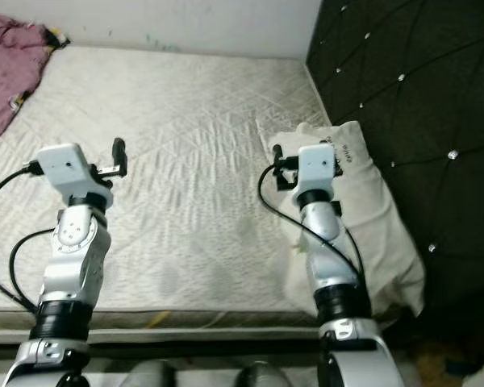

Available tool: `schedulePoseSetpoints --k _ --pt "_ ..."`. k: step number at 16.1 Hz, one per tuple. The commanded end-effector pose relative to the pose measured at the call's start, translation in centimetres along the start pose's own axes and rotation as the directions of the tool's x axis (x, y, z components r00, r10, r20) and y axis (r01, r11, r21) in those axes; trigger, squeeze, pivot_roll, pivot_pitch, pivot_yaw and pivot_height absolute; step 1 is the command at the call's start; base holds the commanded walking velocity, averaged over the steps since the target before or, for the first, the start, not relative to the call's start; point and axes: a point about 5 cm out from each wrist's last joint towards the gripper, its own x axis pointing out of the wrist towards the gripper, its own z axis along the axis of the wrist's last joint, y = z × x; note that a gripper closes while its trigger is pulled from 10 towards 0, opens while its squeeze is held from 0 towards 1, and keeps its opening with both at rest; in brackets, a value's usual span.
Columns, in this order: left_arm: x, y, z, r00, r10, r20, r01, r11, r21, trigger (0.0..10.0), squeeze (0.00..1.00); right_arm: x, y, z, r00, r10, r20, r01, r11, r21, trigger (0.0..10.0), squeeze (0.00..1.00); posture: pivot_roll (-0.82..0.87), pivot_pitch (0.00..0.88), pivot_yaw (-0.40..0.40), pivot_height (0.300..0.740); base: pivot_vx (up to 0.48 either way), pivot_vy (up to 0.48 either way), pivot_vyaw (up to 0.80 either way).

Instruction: Clean up the room

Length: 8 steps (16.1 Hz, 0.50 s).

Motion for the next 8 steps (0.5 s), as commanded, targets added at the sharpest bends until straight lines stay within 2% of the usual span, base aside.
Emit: schedulePoseSetpoints --k 1,8 --pt "0.19 0.61 0.31 1.0 0.015 0.009 -0.015 1.0 0.016 10.0 0.0 0.43 0.5 0.73 1.0 0.015 0.027 -0.015 1.0 0.013 10.0 0.0 0.02 0.0 -0.034 0.74 0.0 0.48 0.0" --pt "0.26 0.66 0.41 1.0 0.018 0.012 -0.018 1.0 0.022 10.0 0.0 0.51 0.71 0.67 0.999 0.045 0.025 -0.045 0.999 0.008 10.0 0.0 0.02 0.0 -0.035 0.74 0.0 0.476 0.0"
